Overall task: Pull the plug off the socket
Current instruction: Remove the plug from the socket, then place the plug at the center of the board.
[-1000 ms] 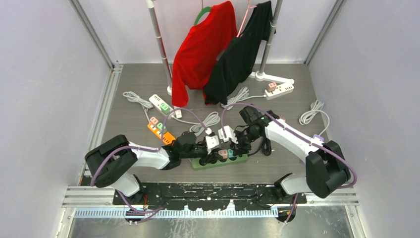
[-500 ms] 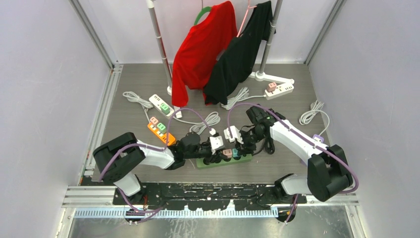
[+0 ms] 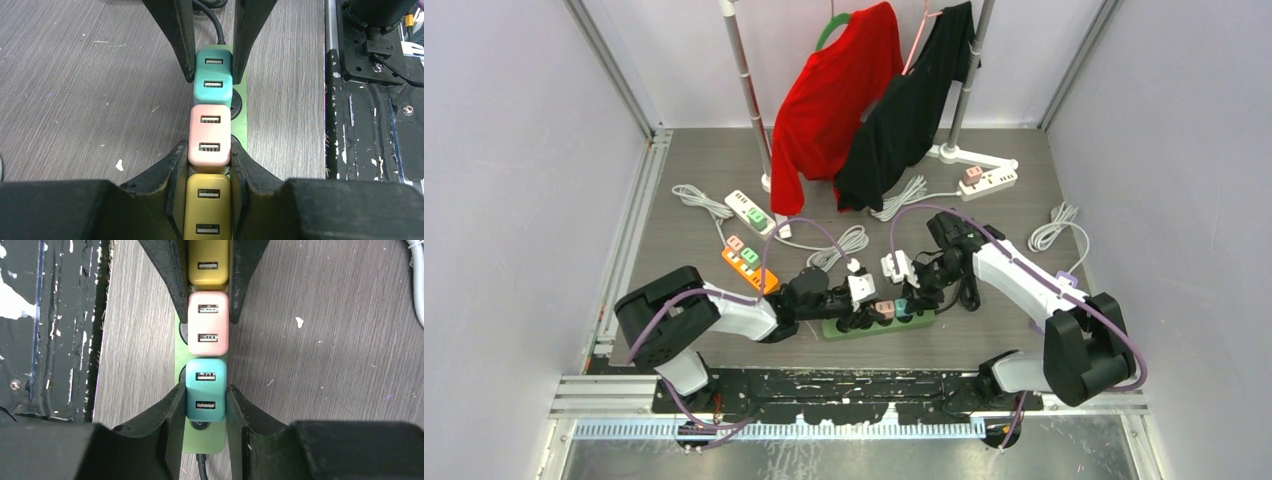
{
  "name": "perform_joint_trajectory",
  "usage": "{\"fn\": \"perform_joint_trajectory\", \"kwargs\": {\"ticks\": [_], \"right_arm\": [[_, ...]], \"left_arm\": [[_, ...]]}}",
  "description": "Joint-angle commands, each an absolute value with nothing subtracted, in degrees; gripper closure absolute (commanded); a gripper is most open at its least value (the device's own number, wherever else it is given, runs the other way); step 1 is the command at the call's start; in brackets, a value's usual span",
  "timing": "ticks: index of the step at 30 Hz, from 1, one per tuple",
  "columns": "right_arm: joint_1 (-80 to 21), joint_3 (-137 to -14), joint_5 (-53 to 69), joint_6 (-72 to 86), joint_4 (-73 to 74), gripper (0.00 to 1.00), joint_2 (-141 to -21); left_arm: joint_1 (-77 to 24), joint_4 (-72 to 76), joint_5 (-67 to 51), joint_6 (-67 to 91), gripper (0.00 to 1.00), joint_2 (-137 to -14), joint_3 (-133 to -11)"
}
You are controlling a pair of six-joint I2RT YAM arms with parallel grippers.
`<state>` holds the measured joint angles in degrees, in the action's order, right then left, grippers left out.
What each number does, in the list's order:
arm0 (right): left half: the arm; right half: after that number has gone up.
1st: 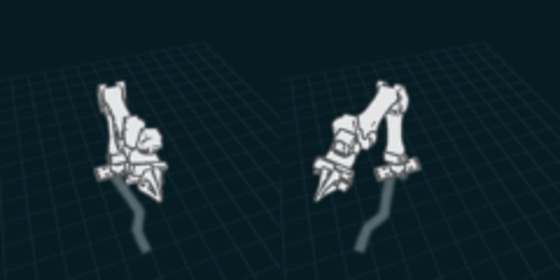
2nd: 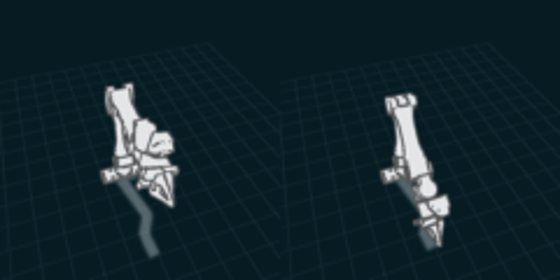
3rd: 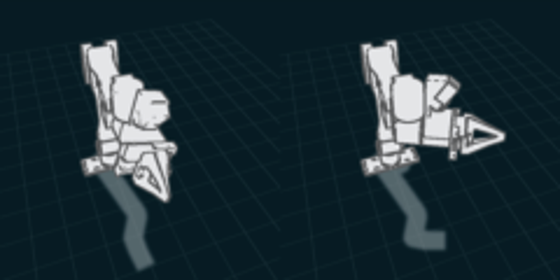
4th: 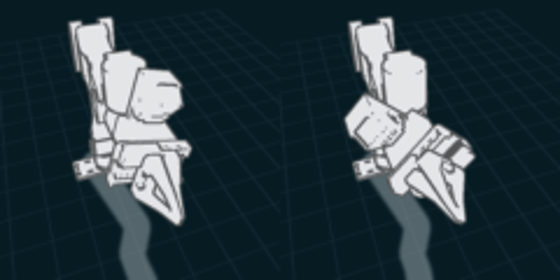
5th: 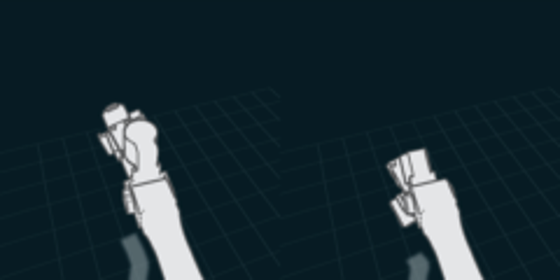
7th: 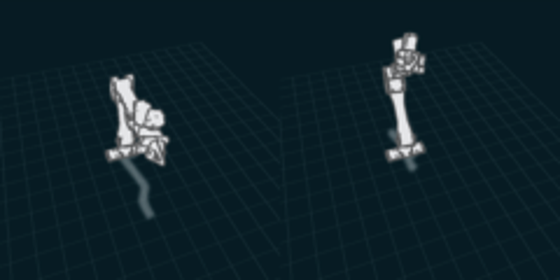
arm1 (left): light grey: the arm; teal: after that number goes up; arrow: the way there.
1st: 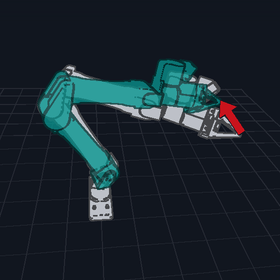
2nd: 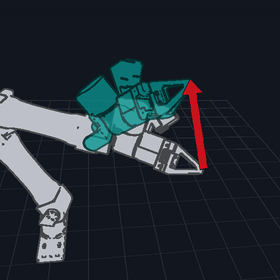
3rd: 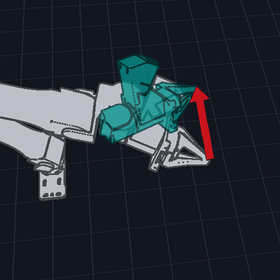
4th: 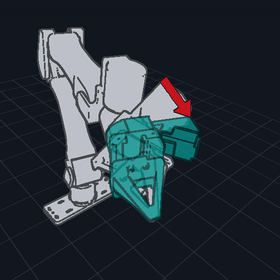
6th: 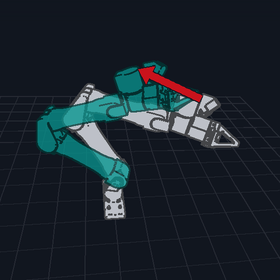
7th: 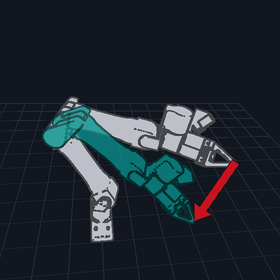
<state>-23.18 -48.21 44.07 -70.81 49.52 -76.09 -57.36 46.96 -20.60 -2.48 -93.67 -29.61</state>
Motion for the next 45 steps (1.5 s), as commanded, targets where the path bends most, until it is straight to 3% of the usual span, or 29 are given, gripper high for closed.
{"fn": "perform_joint_trajectory", "kwargs": {"ticks": [1, 10, 19, 20, 26, 29, 35, 45], "right_arm": [[-27.08, -49.79, 55.87, -74.59, 52.87, 0.99, -71.51], [-24.32, -52.13, 62.24, -69.99, 52.58, 0.99, -71.81], [-19.30, -55.93, 57.93, -72.96, 60.18, 0.99, -70.23], [-17.47, -56.96, 58.31, -72.95, 61.46, 0.99, -70.18], [-5.85, -60.31, 59.25, -63.98, 62.50, 0.99, -66.90], [-1.30, -60.52, 55.11, -48.51, 54.91, 0.99, -65.26], [7.58, -56.56, 34.59, -24.41, 39.62, 0.99, -63.12], [21.74, -55.84, 15.95, -18.74, 35.78, 0.95, -71.98]], "left_arm": [[-57.33, 33.05, -16.27, -2.46, 1.00, -98.10, -27.55], [-57.35, 32.45, -15.03, -2.86, 1.00, -99.14, -27.89], [-57.31, 31.11, -15.32, -0.49, 1.00, -96.54, -28.48], [-57.35, 30.66, -15.21, 0.31, 0.95, -95.43, -28.70], [-57.33, 28.85, -13.62, 5.68, 0.41, -86.26, -29.81], [-57.33, 26.42, -13.15, 6.47, 0.25, -81.83, -31.27], [-57.27, 16.13, -14.55, 4.17, 0.19, -73.43, -35.84], [-56.75, -10.01, -10.15, -2.70, 0.01, -58.34, -47.78]]}}
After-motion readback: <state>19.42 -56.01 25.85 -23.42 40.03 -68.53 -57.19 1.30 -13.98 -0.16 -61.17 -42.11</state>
